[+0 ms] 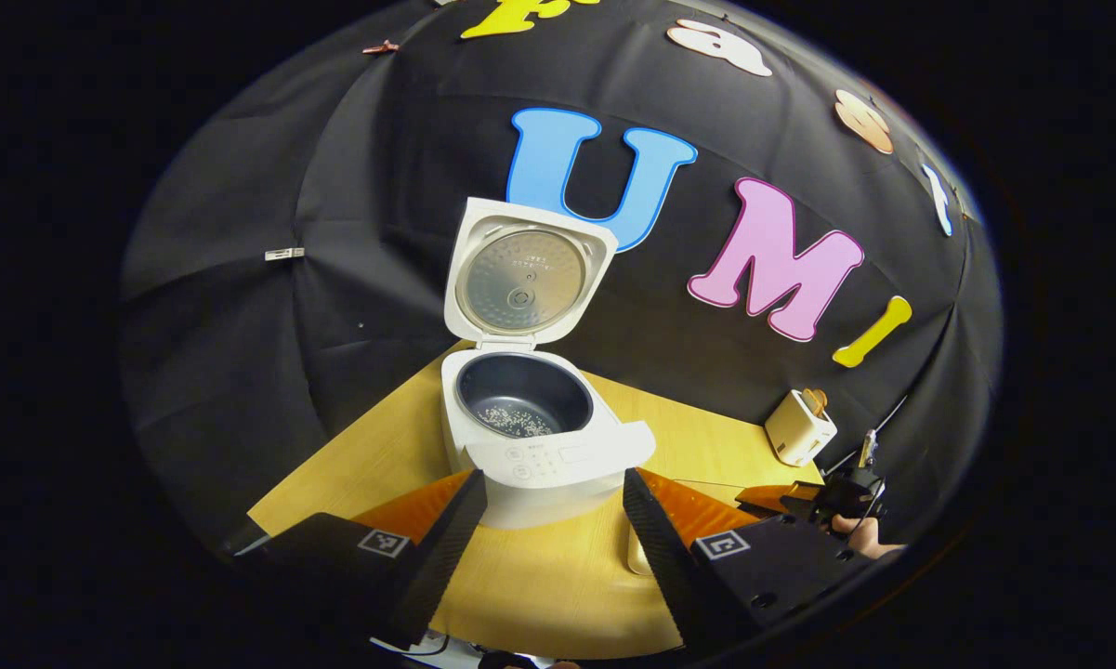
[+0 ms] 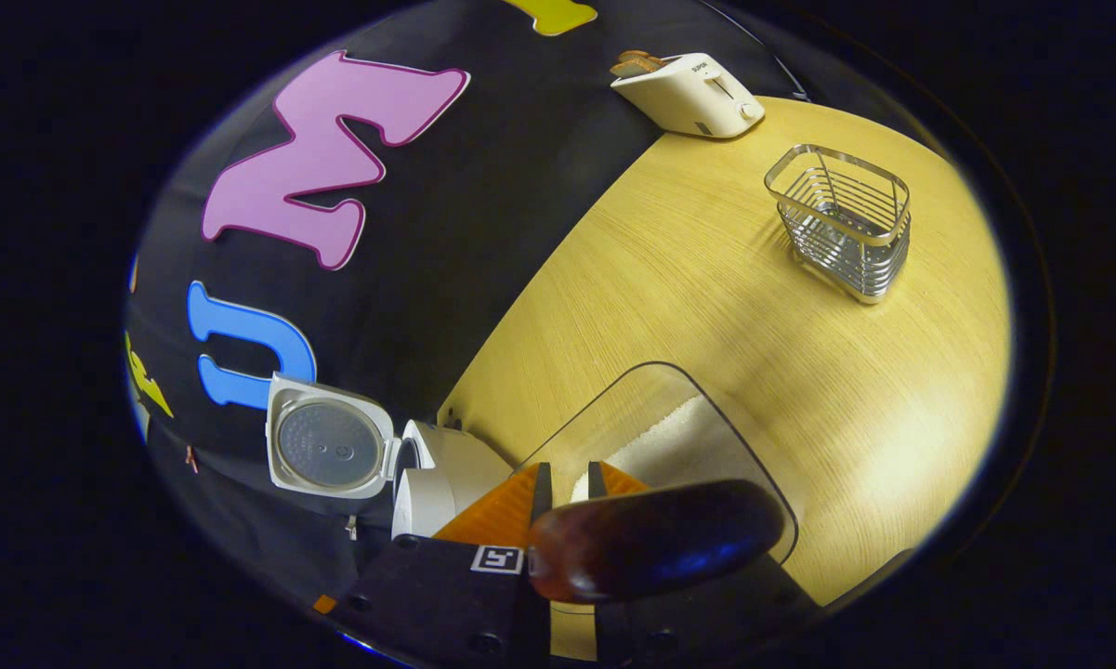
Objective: Close the left gripper, press the button to open the rice cooker; take a wooden spoon from the chopstick holder with the right hand, scoop a spoonful of rice and pour it into the rice cooker, then put the wooden spoon back into the chopstick holder.
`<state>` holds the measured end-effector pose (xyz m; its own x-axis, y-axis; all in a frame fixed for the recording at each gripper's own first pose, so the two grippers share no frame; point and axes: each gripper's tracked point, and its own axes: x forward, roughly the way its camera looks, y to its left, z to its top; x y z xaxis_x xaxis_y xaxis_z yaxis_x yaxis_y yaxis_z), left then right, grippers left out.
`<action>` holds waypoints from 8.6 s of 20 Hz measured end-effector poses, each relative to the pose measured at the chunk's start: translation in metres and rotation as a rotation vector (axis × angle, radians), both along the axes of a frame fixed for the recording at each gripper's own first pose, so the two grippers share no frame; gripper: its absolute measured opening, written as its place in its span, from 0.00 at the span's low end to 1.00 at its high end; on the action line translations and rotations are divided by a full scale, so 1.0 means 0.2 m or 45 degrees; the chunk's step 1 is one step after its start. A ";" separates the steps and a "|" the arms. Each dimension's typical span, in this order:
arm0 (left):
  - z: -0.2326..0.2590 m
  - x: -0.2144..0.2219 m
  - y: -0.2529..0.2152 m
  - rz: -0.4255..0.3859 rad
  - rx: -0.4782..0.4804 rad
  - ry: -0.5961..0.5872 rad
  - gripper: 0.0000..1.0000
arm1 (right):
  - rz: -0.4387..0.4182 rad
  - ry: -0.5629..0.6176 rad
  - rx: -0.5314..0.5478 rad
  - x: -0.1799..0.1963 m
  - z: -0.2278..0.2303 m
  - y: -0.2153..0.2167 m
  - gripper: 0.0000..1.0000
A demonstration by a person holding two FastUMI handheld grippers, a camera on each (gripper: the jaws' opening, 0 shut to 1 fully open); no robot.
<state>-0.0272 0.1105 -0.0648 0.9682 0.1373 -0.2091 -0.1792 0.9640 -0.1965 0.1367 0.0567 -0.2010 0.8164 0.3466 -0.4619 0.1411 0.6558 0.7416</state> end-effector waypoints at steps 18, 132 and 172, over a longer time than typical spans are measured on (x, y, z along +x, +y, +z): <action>-0.03 -0.07 0.05 -0.012 0.012 -0.009 0.96 | 0.053 -0.181 0.080 0.08 0.50 0.17 0.12; 0.21 0.29 -0.04 0.227 0.209 0.014 0.96 | -0.208 -0.457 -0.885 0.68 0.44 -1.31 0.23; 1.27 1.38 0.95 0.166 0.248 -0.367 0.94 | -0.665 -0.174 -0.975 -0.63 0.47 -1.32 0.99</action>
<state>0.2483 0.2999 0.1900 0.9553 0.2737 0.1119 -0.2668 0.9610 -0.0723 0.0109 -0.2079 -0.1080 0.8471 -0.4380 -0.3011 0.4988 0.8507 0.1659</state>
